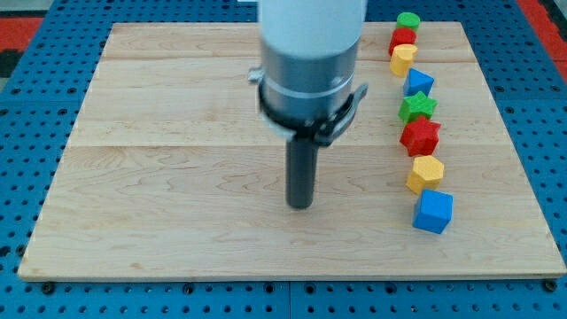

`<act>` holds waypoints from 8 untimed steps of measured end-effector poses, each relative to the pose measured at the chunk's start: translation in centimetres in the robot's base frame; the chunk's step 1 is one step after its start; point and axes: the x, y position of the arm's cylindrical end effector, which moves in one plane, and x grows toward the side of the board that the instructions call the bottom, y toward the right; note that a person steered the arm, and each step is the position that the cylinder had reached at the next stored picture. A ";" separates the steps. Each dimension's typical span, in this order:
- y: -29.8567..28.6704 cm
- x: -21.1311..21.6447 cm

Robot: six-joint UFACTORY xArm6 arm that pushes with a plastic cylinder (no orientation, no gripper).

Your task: Nudge the red circle and yellow heart to the left

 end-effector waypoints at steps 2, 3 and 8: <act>-3.2 7.1; -3.2 7.1; 24.7 5.4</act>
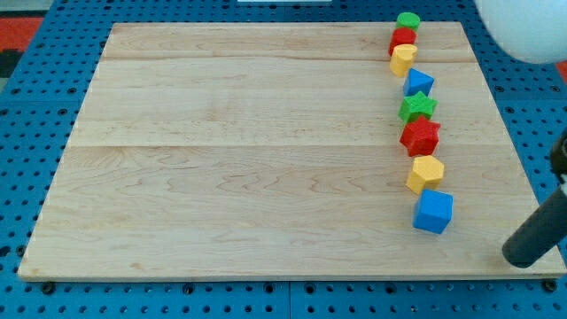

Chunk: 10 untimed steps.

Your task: Nudge the red circle and yellow heart to the left

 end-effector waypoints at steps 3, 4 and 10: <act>7.0 -2.4; 7.5 -2.6; 9.3 -16.4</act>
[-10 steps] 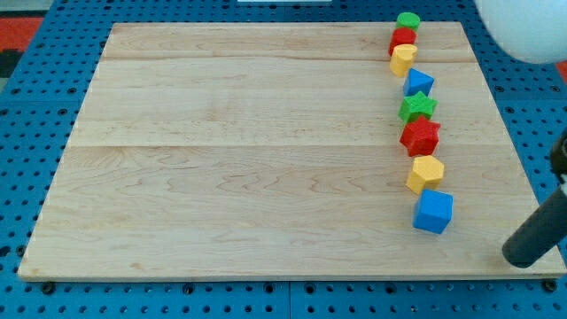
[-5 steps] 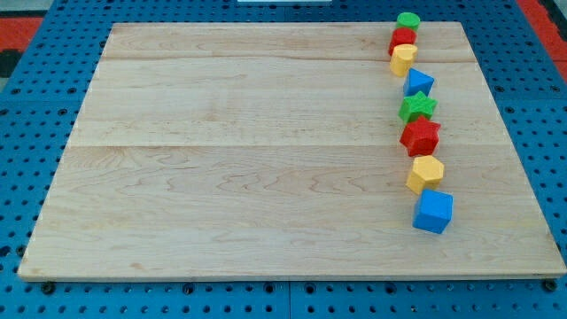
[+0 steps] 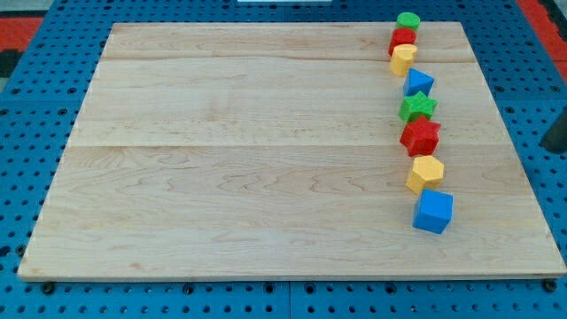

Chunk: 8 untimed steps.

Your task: Nudge the red circle and yellow heart to the left

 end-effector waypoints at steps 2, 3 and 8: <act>-2.5 -7.0; -6.2 -11.5; -15.3 -18.4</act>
